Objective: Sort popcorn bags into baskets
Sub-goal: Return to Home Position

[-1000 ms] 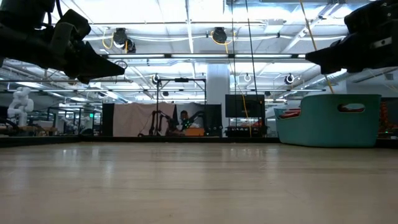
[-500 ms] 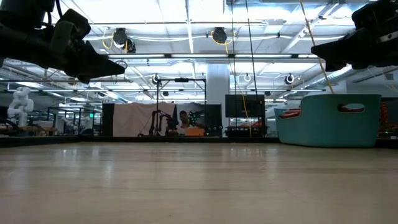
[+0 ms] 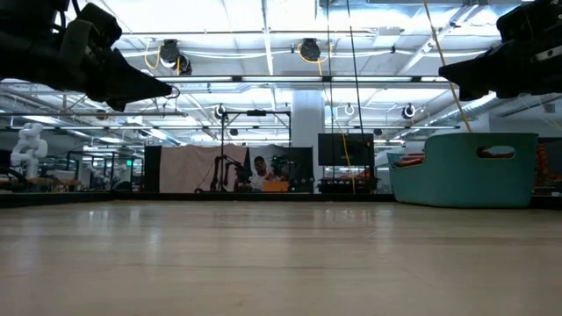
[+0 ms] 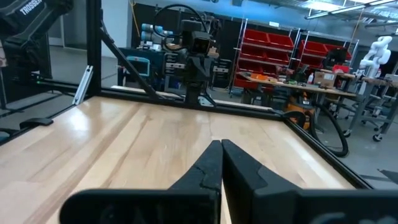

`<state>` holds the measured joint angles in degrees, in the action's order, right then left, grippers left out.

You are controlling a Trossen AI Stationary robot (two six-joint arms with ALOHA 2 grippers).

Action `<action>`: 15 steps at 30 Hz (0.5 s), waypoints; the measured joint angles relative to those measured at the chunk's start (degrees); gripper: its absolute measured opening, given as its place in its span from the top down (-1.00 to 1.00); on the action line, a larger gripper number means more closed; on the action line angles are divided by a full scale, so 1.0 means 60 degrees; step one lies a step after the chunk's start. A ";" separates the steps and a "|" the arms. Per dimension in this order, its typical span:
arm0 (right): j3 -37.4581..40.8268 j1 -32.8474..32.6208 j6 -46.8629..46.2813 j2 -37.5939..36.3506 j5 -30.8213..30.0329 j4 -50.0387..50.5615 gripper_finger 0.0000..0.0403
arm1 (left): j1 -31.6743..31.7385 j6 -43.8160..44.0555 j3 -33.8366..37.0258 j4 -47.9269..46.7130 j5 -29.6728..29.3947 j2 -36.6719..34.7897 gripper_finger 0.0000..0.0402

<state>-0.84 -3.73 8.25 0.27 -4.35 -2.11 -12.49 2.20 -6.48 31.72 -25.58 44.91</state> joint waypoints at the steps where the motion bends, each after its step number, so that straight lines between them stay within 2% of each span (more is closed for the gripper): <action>1: 0.0000 0.0000 -0.0004 0.0000 0.0001 -0.0004 1.00 | 0.0000 -0.0002 0.0000 -0.0107 -0.0001 -0.0069 0.98; 5: 0.0000 0.0000 -0.0004 0.0000 -0.0002 -0.0014 1.00 | 0.0004 -0.0119 0.0114 -0.0229 0.0104 -0.0318 0.98; 9: 0.0000 0.0000 -0.0004 0.0000 -0.0002 -0.0019 1.00 | 0.0002 -0.0187 0.0928 0.0857 0.0456 -0.0493 0.99; 15: 0.0000 0.0000 -0.0007 0.0004 -0.0006 -0.0039 1.00 | -0.0004 -0.0117 0.0987 0.0768 0.0554 -0.0652 0.98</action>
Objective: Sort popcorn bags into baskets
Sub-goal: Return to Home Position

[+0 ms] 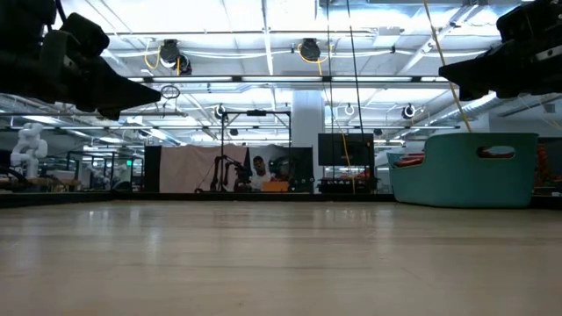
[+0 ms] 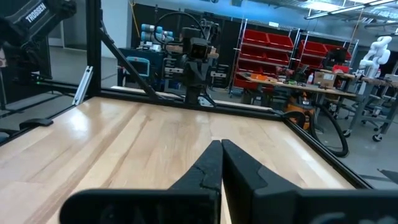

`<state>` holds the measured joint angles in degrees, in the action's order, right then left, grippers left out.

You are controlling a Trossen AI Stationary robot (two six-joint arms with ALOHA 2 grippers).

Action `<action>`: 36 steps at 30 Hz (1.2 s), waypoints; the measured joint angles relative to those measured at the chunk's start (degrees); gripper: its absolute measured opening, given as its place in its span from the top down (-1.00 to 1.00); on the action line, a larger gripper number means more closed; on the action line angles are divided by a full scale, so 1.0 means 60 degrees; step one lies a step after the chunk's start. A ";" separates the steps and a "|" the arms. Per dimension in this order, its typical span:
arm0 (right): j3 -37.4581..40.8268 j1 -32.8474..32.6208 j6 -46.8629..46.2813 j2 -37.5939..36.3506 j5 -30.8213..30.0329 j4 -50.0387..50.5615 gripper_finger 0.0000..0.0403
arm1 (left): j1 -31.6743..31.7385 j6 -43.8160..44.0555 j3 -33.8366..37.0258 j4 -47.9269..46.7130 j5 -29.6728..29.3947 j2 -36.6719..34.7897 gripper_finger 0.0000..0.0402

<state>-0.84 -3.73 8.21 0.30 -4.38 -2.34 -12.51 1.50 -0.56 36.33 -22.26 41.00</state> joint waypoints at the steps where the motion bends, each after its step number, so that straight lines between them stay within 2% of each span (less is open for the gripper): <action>1: 0.0000 0.0000 0.0000 0.0000 -0.0001 -0.0002 1.00 | 0.0000 -0.0101 0.0000 -0.0076 0.0009 -0.0069 0.98; 6: 0.0000 0.0000 0.0000 0.0000 -0.0004 -0.0012 1.00 | 0.0000 -0.0418 0.0000 -0.0513 0.0018 -0.0779 0.98; 14: 0.0004 0.0000 0.0000 0.0004 -0.0004 -0.0023 1.00 | 0.0000 -0.0652 -0.0004 -0.2118 0.0290 -0.2776 0.98; 26: 0.0004 0.0000 0.0000 0.0004 -0.0004 -0.0028 1.00 | 0.0493 -0.1183 -0.0004 -0.3677 0.1766 -0.4988 0.98; 36: 0.0004 -0.0001 -0.0003 0.0004 -0.0004 -0.0030 1.00 | 0.1572 -0.1172 -0.0004 -0.5140 0.2714 -0.6295 0.98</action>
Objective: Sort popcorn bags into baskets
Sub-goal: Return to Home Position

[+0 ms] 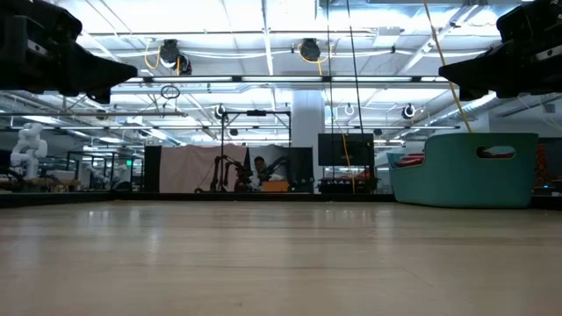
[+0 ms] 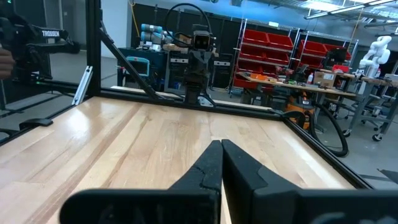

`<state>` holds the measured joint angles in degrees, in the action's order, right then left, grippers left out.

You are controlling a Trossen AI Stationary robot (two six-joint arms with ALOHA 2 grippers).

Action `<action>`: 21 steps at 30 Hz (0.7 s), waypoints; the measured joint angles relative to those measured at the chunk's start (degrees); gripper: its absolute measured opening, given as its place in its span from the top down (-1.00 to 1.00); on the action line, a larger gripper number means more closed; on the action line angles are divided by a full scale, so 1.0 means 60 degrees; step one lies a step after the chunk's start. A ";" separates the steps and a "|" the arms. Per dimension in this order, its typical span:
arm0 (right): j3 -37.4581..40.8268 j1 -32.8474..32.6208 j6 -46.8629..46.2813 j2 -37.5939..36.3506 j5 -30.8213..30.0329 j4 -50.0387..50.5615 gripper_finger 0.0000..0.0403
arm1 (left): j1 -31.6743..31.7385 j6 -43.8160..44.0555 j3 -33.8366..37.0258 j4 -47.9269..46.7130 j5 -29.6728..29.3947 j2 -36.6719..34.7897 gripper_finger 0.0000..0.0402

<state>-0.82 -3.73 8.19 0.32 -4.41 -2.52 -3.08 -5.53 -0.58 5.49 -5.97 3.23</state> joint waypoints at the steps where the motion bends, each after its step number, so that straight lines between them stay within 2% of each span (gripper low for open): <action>1: 0.0000 0.0001 0.0001 0.0000 -0.0003 0.0000 1.00 | 0.0077 0.0045 0.0000 -0.0211 0.0007 -0.0176 0.98; 3: 0.0000 -0.0001 0.0001 0.0000 -0.0003 0.0000 1.00 | 0.0185 0.0117 -0.0009 -0.0626 0.0065 -0.0525 0.98; 10: 0.0000 -0.0003 -0.0001 0.0007 -0.0003 -0.0014 1.00 | 0.0517 0.0212 -0.0022 -0.0687 0.0181 -0.0514 0.98; 21: 0.0000 0.0001 -0.0001 0.0007 -0.0003 -0.0029 1.00 | 0.0635 0.0689 -0.0026 -0.0859 0.0888 -0.0461 0.98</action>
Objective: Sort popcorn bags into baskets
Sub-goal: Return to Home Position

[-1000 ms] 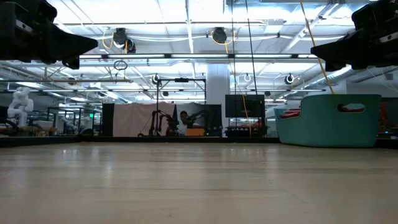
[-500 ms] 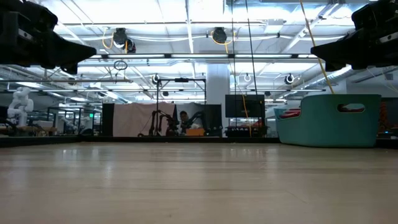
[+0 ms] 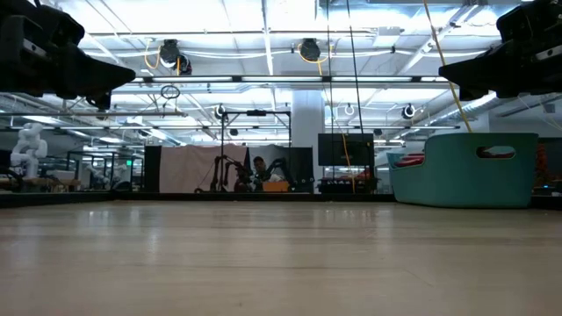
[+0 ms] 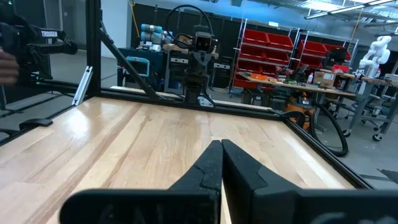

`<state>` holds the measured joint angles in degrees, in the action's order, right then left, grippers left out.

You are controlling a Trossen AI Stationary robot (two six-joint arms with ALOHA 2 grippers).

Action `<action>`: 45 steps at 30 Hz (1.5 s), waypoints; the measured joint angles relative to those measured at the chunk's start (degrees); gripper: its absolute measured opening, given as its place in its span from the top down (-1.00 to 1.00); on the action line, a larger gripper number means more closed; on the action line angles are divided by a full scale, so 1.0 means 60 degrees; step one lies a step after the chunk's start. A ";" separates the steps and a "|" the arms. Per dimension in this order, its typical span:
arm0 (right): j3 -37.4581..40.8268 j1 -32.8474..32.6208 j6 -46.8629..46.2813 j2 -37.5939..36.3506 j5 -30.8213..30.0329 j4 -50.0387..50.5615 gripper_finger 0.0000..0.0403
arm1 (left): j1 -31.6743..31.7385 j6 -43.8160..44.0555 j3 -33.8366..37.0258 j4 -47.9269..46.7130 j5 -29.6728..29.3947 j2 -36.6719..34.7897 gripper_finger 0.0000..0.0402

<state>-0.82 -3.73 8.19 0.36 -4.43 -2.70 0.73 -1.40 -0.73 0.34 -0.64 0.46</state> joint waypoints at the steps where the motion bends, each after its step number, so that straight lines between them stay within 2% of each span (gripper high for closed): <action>1: 0.0000 -0.0001 0.0000 0.0000 -0.0003 0.0000 1.00 | 0.0000 0.0005 0.0000 0.0000 0.0000 0.0002 0.98; 12: 0.0000 -0.0002 0.0000 0.0004 0.0000 -0.0004 1.00 | 0.0000 0.0019 0.0007 0.0084 -0.0011 0.0002 0.91; 45: 0.0000 -0.0004 0.0000 0.0004 0.0000 -0.0007 1.00 | 0.0000 0.0024 0.0015 0.0127 -0.0029 0.0002 0.90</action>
<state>-0.82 -3.75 8.19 0.38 -4.43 -2.74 0.73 -1.26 -0.64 1.10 -0.82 0.47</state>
